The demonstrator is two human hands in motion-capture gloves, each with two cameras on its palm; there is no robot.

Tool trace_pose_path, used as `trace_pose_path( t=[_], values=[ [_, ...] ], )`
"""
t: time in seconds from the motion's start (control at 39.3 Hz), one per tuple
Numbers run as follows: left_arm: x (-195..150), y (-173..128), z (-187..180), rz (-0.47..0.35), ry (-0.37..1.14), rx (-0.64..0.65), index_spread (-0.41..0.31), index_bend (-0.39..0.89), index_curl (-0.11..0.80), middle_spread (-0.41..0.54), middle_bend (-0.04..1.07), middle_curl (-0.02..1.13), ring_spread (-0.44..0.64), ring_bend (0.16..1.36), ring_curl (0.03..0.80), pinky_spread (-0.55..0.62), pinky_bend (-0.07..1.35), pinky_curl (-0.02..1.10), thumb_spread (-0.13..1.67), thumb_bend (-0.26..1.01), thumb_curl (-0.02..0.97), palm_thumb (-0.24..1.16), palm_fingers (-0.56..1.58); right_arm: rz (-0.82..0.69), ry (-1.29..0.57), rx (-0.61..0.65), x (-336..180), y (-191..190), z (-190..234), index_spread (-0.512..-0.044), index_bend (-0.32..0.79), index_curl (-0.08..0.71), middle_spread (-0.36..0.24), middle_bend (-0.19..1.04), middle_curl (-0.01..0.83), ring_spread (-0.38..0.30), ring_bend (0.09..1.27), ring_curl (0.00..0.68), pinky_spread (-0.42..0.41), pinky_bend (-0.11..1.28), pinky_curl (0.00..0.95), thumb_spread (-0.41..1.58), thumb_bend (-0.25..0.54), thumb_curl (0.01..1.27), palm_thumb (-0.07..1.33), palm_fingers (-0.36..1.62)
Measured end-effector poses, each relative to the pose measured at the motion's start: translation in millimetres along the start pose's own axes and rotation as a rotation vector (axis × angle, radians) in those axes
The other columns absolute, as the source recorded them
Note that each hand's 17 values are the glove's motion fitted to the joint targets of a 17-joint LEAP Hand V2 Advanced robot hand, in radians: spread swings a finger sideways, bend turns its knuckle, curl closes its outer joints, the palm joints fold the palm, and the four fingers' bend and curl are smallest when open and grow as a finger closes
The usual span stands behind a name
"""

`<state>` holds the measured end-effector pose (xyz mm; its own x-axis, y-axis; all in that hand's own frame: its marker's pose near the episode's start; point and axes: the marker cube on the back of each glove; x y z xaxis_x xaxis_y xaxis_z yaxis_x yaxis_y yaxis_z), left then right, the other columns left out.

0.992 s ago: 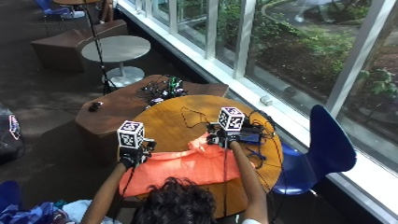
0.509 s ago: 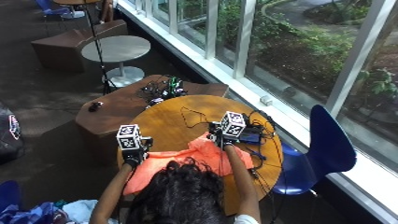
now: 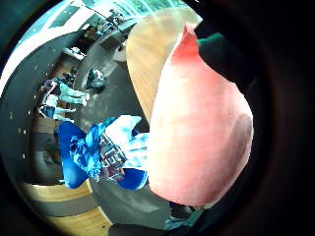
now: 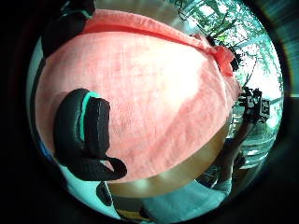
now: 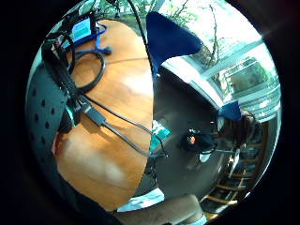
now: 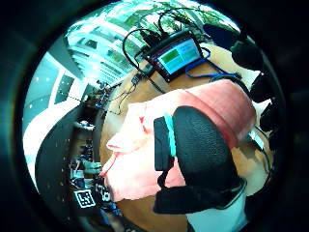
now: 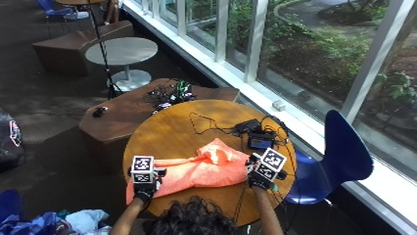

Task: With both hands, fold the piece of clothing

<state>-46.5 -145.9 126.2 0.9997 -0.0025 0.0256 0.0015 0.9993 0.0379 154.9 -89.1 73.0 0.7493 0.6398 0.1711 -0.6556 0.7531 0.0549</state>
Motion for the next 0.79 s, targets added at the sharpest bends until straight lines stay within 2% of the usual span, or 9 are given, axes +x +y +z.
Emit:
trace_pose_path(
  t=[0.1,0.25,0.28,0.36,0.38,0.41,0.46,0.61,0.79],
  values=[
    [6.2,-4.4,20.4,0.012,0.009,-0.112,-0.169,0.10,0.401,-0.109,0.10,0.42,-0.01,0.42,0.369,0.11,0.30,0.44,1.29,-0.07,0.292,0.42,0.44,0.055,-0.007,-0.086,-5.5,-0.6,20.1,-0.255,-0.18,0.177,-0.113,0.24,0.421,-0.176,0.73,0.446,-0.248,0.82,0.455,1.20,-0.087,0.31,0.44,1.08],
    [16.8,-9.5,30.4,0.036,0.080,-0.178,-0.129,0.10,0.369,-0.011,0.11,0.36,0.13,0.44,0.354,0.20,0.39,0.45,1.40,-0.05,0.226,0.23,0.29,0.094,0.014,-0.033,-17.2,-9.0,38.1,-0.236,-0.16,0.061,-0.066,0.25,0.433,-0.203,0.87,0.485,-0.283,0.90,0.474,1.20,-0.049,0.30,0.34,1.04],
    [19.3,-10.8,30.6,0.037,0.085,-0.179,-0.124,0.10,0.364,0.002,0.11,0.36,0.16,0.45,0.358,0.22,0.40,0.46,1.41,-0.06,0.212,0.19,0.25,0.098,0.026,-0.011,-17.8,-10.7,37.6,-0.236,-0.08,0.072,-0.082,0.28,0.444,-0.204,0.84,0.476,-0.291,0.89,0.469,1.20,0.046,0.33,0.50,1.10],
    [30.2,-15.0,29.8,0.047,0.088,-0.183,-0.115,0.13,0.363,0.027,0.14,0.35,0.21,0.46,0.353,0.27,0.41,0.46,1.45,-0.04,0.188,0.12,0.21,0.109,0.007,0.045,-13.3,-18.0,30.2,-0.244,0.04,0.094,-0.107,0.25,0.440,-0.221,0.83,0.477,-0.304,0.86,0.463,1.19,0.083,0.36,0.60,1.14],
    [35.0,-16.4,29.0,0.053,0.087,-0.184,-0.113,0.13,0.359,0.034,0.14,0.35,0.23,0.46,0.349,0.28,0.41,0.45,1.45,-0.04,0.183,0.10,0.21,0.113,-0.024,0.058,-10.6,-21.5,26.9,-0.254,0.18,0.134,-0.136,0.24,0.440,-0.238,0.80,0.464,-0.322,0.79,0.436,1.14,0.123,0.39,0.70,1.19],
    [40.1,-17.8,28.2,0.060,0.087,-0.186,-0.110,0.13,0.357,0.039,0.15,0.34,0.24,0.47,0.346,0.30,0.42,0.45,1.46,-0.03,0.178,0.08,0.21,0.115,-0.063,0.069,-8.1,-25.1,23.3,-0.259,0.22,0.156,-0.153,0.25,0.445,-0.248,0.78,0.459,-0.335,0.74,0.425,1.10,0.134,0.41,0.75,1.21],
    [49.0,-21.1,27.9,0.075,0.088,-0.188,-0.106,0.14,0.355,0.049,0.15,0.34,0.27,0.47,0.340,0.32,0.43,0.45,1.48,-0.03,0.169,0.06,0.20,0.114,-0.152,0.089,-5.0,-29.3,13.1,-0.268,0.21,0.174,-0.191,0.31,0.467,-0.263,0.73,0.448,-0.349,0.68,0.410,1.02,0.145,0.44,0.82,1.23],
    [57.1,-25.6,26.4,0.101,0.122,-0.198,-0.099,0.15,0.351,0.066,0.17,0.33,0.31,0.50,0.335,0.35,0.45,0.44,1.51,-0.01,0.154,0.01,0.19,0.067,-0.373,0.201,-18.6,-26.7,-29.1,-0.281,0.17,0.226,-0.244,0.29,0.472,-0.279,0.70,0.433,-0.367,0.63,0.381,0.85,0.129,0.49,0.94,1.25],
    [34.4,-16.0,0.6,0.090,0.338,-0.133,-0.092,0.14,0.347,0.073,0.18,0.33,0.34,0.52,0.334,0.37,0.48,0.44,1.52,-0.01,0.148,-0.01,0.19,-0.123,-0.546,0.356,-95.6,1.7,-93.3,-0.292,0.15,0.260,-0.256,0.27,0.477,-0.288,0.68,0.429,-0.372,0.61,0.372,0.69,0.069,0.54,0.99,1.24]
  ],
)
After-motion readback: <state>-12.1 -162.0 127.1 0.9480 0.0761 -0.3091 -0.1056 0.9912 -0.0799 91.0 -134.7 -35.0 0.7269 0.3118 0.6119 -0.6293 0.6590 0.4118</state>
